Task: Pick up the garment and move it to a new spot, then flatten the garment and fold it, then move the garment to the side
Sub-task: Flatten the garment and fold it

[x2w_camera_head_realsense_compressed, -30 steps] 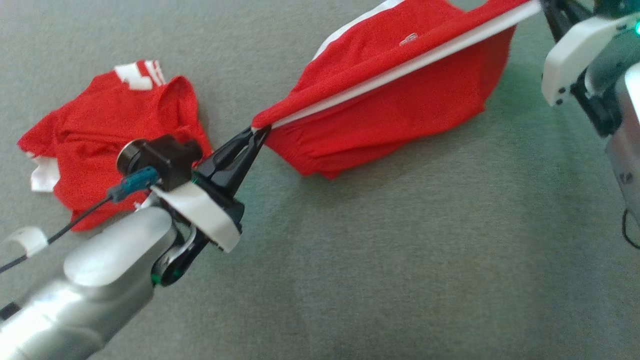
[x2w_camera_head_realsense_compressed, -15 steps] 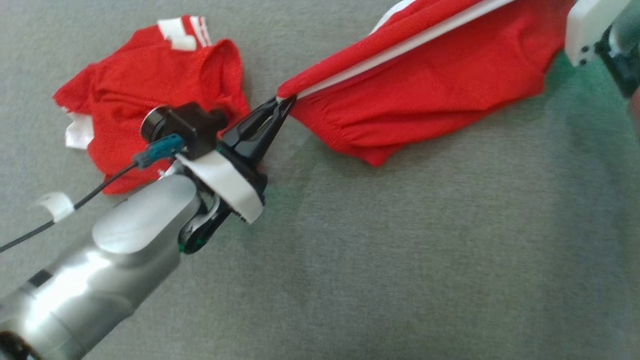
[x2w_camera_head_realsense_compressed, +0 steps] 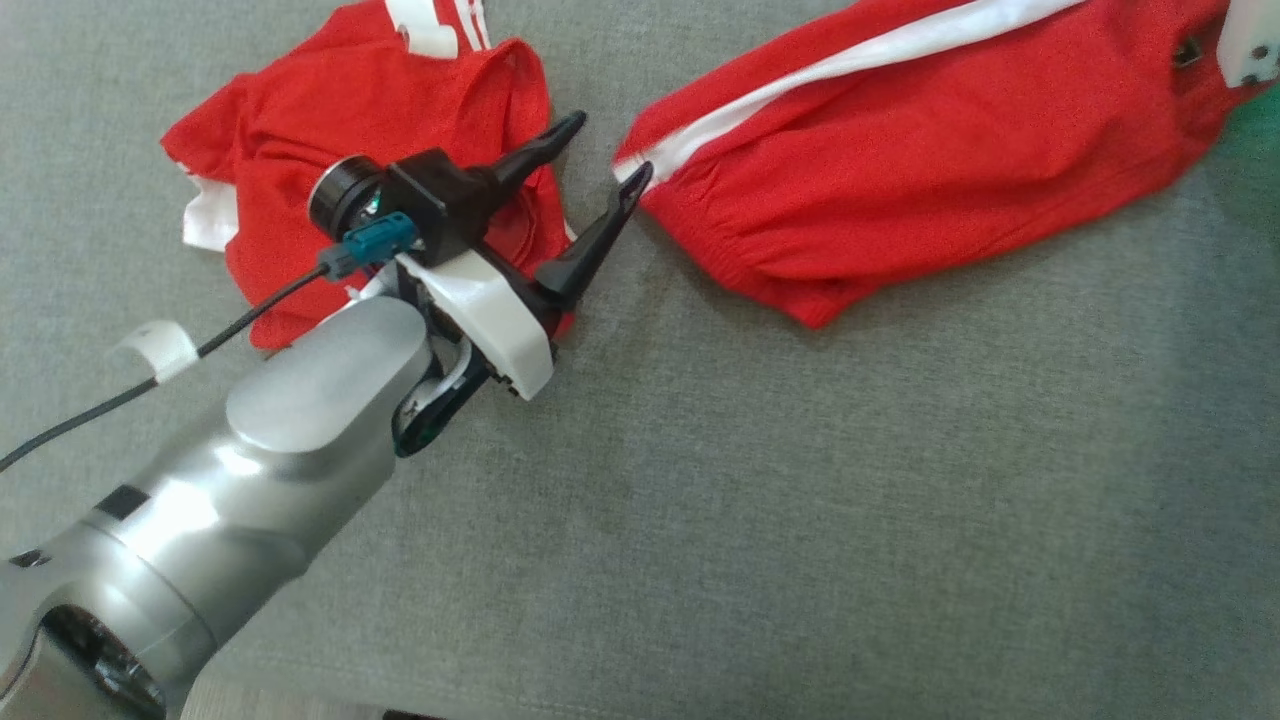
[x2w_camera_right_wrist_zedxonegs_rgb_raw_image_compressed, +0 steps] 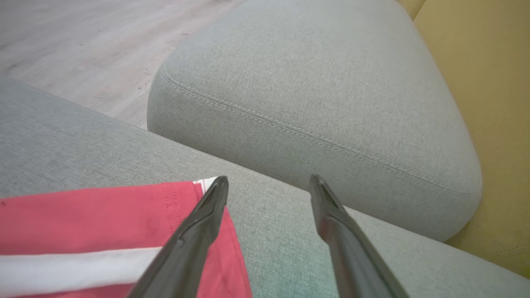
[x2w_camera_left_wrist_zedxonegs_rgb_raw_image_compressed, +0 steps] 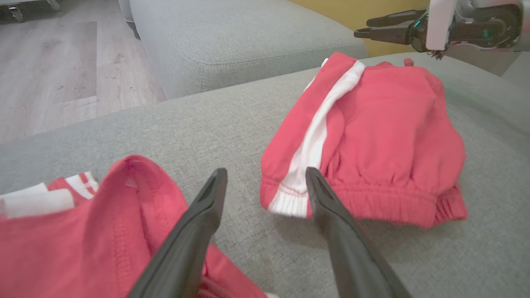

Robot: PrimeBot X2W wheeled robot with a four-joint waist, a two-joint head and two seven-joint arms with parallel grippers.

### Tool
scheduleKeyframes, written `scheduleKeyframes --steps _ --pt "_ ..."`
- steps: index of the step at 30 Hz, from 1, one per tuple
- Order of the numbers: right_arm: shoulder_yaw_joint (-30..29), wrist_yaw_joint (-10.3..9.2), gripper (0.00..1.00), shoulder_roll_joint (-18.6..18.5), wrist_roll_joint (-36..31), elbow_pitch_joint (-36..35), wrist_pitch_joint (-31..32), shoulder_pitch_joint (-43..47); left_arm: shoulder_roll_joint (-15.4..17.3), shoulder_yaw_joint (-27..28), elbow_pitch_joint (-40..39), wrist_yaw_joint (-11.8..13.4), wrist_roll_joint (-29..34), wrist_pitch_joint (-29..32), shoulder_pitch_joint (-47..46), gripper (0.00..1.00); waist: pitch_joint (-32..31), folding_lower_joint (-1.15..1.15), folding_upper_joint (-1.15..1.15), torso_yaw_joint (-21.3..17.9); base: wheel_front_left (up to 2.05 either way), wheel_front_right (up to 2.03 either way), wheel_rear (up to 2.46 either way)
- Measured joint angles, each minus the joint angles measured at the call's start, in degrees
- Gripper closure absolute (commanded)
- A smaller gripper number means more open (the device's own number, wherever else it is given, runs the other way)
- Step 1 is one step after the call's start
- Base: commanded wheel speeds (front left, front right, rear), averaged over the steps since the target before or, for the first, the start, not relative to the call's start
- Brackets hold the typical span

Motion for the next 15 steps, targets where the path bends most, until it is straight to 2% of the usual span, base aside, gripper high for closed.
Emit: scheduleKeyframes --steps 6,9,15 --pt "-2.91 0.00 0.00 1.57 -0.54 1.71 -4.08 0.03 0.10 1.67 1.49 0.45 -0.69 -0.90 0.02 0.00 -2.30 -0.01 0.00 -1.47 0.00 0.00 0.00" --pt "-4.85 0.00 0.00 2.46 -0.15 2.00 -7.16 0.16 0.42 3.70 1.74 1.45 -1.44 -1.69 0.44 0.00 -4.30 -0.02 0.00 -2.65 0.00 0.00 0.00" --pt "-6.86 -0.01 0.00 5.54 2.24 0.05 -10.79 4.21 2.08 10.13 0.52 5.00 -2.27 -2.21 4.43 0.00 -9.25 -0.02 0.00 -5.31 0.00 0.00 0.00"
